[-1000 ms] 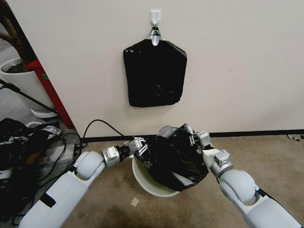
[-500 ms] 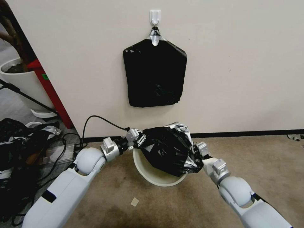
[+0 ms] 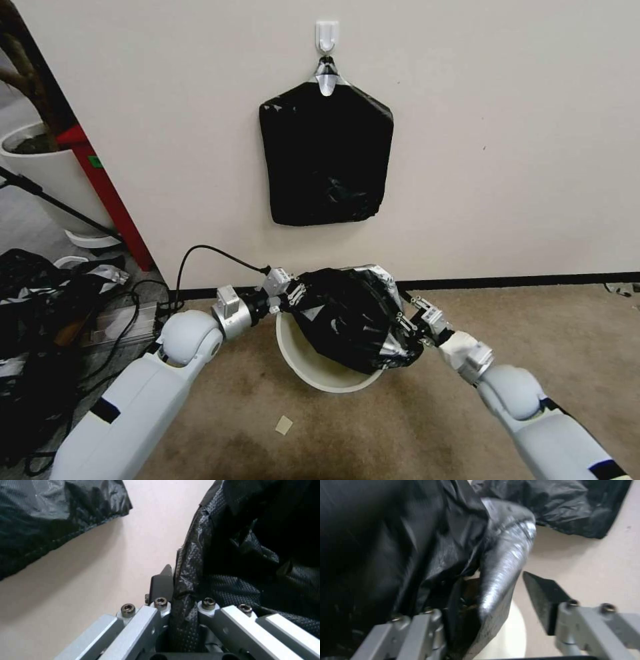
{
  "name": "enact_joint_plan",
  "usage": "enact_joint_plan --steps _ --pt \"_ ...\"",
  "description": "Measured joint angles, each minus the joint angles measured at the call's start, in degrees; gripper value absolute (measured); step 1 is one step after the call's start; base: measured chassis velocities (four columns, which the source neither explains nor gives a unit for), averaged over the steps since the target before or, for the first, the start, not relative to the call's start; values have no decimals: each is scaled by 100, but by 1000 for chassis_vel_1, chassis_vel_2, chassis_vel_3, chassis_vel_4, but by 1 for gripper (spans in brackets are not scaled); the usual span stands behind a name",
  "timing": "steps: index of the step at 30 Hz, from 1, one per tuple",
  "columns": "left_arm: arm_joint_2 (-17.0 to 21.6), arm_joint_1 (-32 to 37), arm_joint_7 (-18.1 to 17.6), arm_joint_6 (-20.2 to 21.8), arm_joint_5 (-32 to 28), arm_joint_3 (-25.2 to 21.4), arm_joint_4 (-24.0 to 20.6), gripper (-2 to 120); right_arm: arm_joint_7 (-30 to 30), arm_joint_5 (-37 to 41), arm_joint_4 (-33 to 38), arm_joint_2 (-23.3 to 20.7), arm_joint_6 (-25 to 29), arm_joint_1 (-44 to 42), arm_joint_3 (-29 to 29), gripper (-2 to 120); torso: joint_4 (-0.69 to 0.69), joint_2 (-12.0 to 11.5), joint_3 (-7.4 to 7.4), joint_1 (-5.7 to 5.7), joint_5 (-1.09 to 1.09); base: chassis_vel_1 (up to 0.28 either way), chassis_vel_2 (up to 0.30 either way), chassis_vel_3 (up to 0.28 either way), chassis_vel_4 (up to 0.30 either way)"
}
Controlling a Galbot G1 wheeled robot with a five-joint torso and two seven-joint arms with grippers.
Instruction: Place a trash bag onto the trash bin.
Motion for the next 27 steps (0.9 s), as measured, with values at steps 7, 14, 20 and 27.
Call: enact_joint_plan --steps 7,14,20,27 --pt "-34 -20 -243 -25 362 42 5 3 228 469 405 -270 -1468 -59 77 78 0 0 0 0 0 0 0 0 0" --pt "14 44 -261 -12 476 3 -4 3 741 1344 816 -453 -2644 -80 209 99 0 0 0 0 0 0 0 0 0" --pt "33 62 -378 88 551 -10 -6 3 1584 2559 1316 -497 -3883 -159 301 100 0 0 0 0 0 0 0 0 0" --pt "-1 52 -762 316 572 22 -18 3 3886 3309 2263 -424 -4699 -237 253 100 1 0 0 0 0 0 0 0 0"
